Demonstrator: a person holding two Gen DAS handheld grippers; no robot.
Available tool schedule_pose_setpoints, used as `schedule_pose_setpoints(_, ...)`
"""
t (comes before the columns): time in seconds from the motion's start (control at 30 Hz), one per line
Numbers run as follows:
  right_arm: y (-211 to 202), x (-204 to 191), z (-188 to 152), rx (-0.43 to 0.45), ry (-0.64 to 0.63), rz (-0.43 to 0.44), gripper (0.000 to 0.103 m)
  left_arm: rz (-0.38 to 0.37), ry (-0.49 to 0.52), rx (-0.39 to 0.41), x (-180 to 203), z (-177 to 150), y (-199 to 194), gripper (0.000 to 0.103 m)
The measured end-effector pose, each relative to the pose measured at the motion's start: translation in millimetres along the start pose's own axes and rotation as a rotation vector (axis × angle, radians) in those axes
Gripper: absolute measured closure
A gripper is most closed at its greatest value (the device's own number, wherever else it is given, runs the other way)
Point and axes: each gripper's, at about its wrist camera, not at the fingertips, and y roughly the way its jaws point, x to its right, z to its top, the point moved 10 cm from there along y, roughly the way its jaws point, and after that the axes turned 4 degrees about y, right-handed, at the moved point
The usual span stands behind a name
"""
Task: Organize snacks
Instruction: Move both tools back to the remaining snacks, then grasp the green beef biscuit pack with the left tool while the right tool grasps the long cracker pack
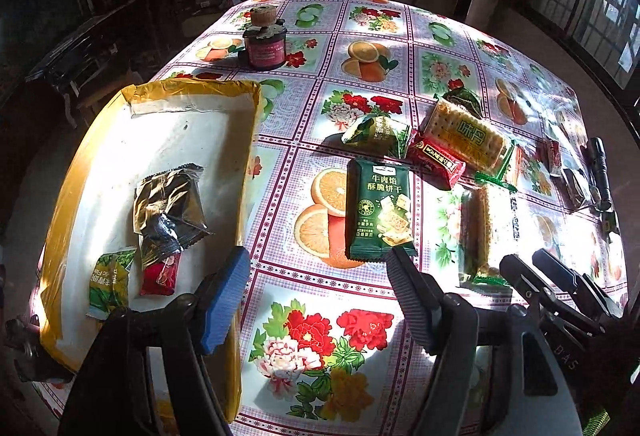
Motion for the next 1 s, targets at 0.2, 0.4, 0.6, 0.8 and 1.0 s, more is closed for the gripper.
schedule_pose_setpoints(0.2, 15.9, 15.3, 12.2, -0.002, -0.004, -0.129, 0.027, -0.007, 0.001, -0.06, 19.6, 9.6, 36.2, 0.03)
schedule_pose_setpoints(0.4, 32.6, 18.9, 20.5, -0.022, -0.009, -0.172, 0.021, 0.006, 0.006, -0.118, 29.4, 13.4, 66.9, 0.03)
schedule_pose_setpoints(0.6, 40.3, 22.3, 19.7, -0.032, -0.022, -0.193, 0.021, 0.012, 0.028, -0.147, 40.9, 17.5, 84.7, 0.025)
schedule_pose_setpoints(0.8, 39.6, 29.1, 20.7, -0.027, -0.08, -0.251, 0.039, 0.01, 0.048, -0.104, 51.7, 25.5, 88.3, 0.029)
schedule_pose_setpoints(1.0, 27.7, 39.0, 20.9, -0.016, -0.079, -0.232, 0.053, 0.011, 0.069, -0.095, 54.8, 25.5, 81.0, 0.059)
